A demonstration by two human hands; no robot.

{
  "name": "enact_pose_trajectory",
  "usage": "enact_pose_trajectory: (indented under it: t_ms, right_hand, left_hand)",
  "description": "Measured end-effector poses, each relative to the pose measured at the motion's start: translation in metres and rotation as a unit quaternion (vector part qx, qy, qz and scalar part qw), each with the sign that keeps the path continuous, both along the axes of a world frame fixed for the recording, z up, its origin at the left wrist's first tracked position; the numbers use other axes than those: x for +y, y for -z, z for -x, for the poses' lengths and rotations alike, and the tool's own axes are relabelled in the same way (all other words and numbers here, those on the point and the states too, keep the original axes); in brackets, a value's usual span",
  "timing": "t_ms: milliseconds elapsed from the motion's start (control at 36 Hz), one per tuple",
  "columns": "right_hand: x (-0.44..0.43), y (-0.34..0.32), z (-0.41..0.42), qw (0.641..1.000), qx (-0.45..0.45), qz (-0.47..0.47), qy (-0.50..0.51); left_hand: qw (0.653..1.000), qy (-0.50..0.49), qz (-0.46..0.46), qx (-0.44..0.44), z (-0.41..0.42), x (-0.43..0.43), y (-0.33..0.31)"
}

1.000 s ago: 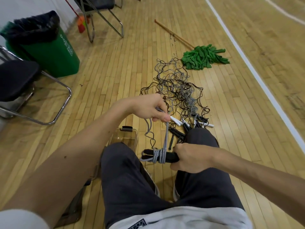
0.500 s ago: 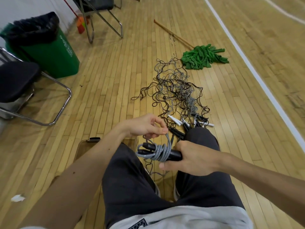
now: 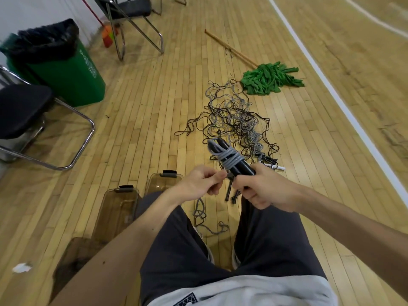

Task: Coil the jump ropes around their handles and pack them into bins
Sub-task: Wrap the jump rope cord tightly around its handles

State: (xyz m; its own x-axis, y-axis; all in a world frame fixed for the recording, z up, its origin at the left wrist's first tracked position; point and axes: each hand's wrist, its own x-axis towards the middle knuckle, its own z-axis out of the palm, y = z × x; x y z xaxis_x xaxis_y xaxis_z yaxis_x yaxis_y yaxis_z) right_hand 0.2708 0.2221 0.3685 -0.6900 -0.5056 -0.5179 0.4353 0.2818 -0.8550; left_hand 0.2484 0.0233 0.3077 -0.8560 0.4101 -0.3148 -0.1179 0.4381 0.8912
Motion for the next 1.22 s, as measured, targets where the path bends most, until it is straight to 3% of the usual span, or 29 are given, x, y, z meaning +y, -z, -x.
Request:
enact_pose_trajectory:
  t_ms: [111,250,500,639,833,944,1222]
  right_hand:
    - [0.002,0.007,0.001,0.998,-0.028,0.029,0.041]
    - [0.009,0.011,0.005,0.996,-0.023,0.025,0.085]
    - [0.021,0.019,0.012,0.995,0.025,-0.016,0.091]
    - [0.03,0.024,0.024,0.988,0.038,-0.038,0.142]
    - [0.047,0.039,0.039,0.978,0.068,-0.106,0.168]
    - [0.047,0.052,0.042,0.976,0.068,-0.145,0.148]
    - [0.035,0.056,0.046,0.982,0.006,-0.175,0.07]
  left_hand:
    - [0.997,-0.006,0.052,0.061,-0.009,0.004,0.007]
    - [0.995,-0.014,0.063,0.078,-0.017,0.006,0.004]
    - [0.988,0.019,0.101,0.112,-0.018,0.001,-0.003]
    - [0.99,0.024,0.117,0.081,-0.024,-0.003,-0.003]
    - [0.973,0.043,0.185,0.13,-0.028,-0.006,-0.013]
    - [0.946,0.078,0.259,0.18,-0.028,-0.001,-0.028]
    - [0.83,0.165,0.414,0.337,-0.016,-0.002,-0.069]
